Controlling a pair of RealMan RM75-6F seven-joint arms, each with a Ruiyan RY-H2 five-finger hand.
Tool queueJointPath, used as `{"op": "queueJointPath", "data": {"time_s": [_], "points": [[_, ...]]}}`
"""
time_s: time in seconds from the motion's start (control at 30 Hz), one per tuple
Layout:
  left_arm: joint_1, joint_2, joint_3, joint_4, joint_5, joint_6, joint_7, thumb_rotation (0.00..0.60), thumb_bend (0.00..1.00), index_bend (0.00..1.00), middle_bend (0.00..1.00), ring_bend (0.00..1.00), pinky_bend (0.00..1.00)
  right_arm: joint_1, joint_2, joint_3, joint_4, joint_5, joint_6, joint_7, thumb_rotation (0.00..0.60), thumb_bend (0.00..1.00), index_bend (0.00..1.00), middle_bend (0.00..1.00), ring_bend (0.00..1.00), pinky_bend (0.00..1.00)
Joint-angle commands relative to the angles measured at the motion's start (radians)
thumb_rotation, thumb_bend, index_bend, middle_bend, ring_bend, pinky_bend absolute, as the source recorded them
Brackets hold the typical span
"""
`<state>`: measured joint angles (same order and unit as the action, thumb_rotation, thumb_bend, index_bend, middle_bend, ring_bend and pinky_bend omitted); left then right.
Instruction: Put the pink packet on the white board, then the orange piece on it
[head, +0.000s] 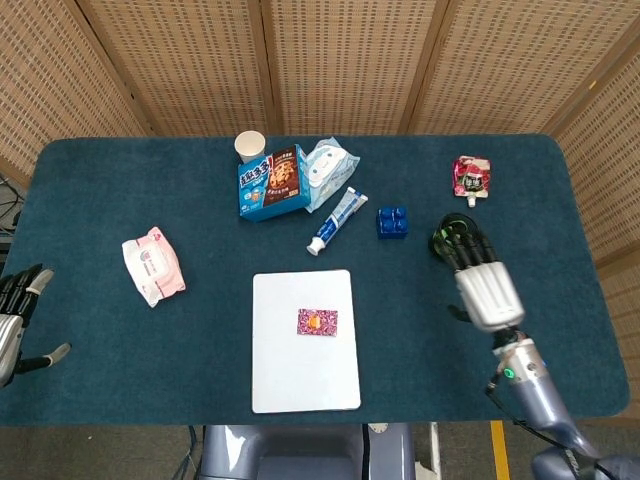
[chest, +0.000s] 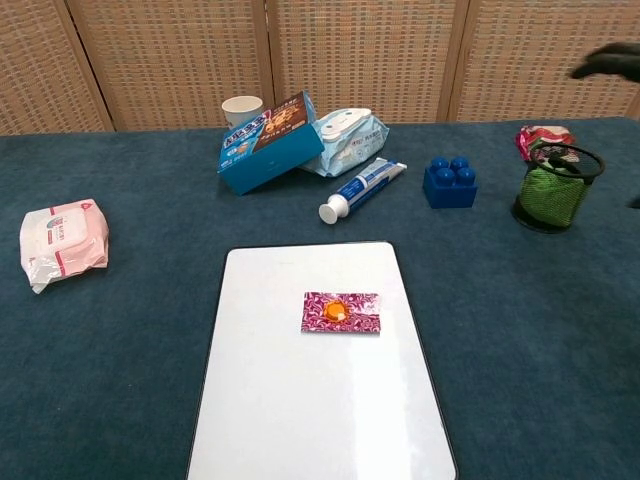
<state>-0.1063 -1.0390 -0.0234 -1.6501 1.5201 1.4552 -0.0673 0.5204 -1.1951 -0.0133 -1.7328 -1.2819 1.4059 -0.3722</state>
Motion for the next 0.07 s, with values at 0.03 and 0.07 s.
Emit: {"op": "queueJointPath", "data": {"time_s": [0.03,0.07], "points": [[0.003,-0.003,0.003,0.0,0.009,0.01,0.007,0.6,0.0,0.0,0.0,0.0,0.0,-0.188,0.062,-0.091,0.121,-0.101,0.189,0.212,0.6,0.0,0.0,0.0,0.0,0.0],[0.005,-0.004,0.003,0.0,0.011,0.013,0.007,0.6,0.0,0.0,0.0,0.0,0.0,-0.213,0.057,-0.097,0.144,-0.11,0.213,0.249,0.6,0.0,0.0,0.0,0.0,0.0]]}}
